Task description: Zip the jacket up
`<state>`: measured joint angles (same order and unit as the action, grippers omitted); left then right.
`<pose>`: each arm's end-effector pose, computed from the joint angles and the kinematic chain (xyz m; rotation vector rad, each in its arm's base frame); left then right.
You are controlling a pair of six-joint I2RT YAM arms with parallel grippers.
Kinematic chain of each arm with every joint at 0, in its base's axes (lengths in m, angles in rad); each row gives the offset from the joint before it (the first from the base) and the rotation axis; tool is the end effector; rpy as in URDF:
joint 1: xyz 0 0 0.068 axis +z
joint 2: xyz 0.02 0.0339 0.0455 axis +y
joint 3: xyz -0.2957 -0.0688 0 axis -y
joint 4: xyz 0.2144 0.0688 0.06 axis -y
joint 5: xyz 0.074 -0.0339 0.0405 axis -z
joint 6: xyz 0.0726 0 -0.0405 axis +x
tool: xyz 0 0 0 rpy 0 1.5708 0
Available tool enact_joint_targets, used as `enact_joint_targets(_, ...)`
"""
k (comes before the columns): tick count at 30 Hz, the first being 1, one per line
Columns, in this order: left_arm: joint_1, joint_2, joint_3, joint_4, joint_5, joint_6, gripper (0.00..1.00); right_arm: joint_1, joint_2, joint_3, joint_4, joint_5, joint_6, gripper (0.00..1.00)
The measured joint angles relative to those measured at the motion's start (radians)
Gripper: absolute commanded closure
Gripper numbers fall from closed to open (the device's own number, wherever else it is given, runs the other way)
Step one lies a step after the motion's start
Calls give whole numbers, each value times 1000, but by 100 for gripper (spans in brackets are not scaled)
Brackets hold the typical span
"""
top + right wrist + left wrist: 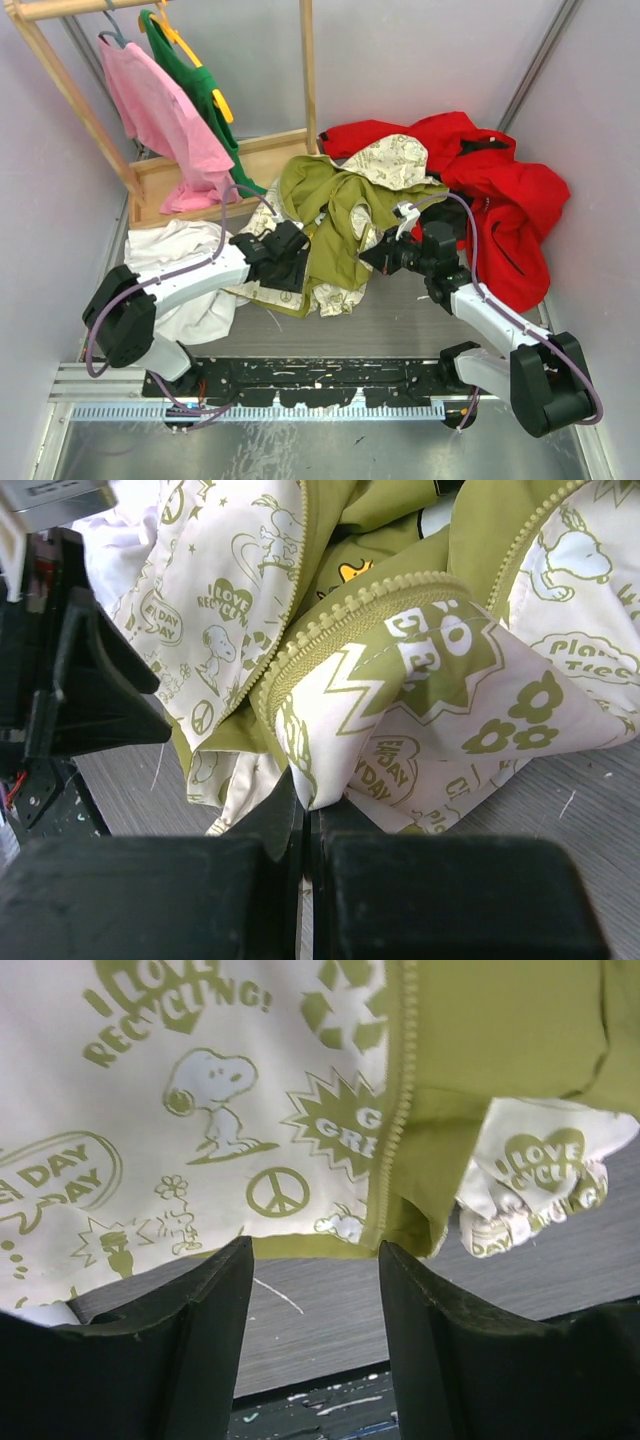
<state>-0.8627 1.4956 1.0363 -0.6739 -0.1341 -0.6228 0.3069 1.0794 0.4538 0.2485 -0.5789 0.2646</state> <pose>0.1884 -0.2052 0.2349 0.2849 2.7024 -0.2742 0.1927 0.1027 0.2477 -0.4380 1.9509 0.9354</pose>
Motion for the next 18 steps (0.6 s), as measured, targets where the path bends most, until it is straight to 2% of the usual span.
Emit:
enact_joint_targets(5,43,48,-3,31,17,-4,49,0,0,-6,19,0,3,98)
enact_joint_targets(10,44,116,-2,56,37,-12,52,2,0,-7,22,1,4,98)
enact_joint_targets(18,44,200,9,58,56,-19,52,6,0,-8,27,1,5,97)
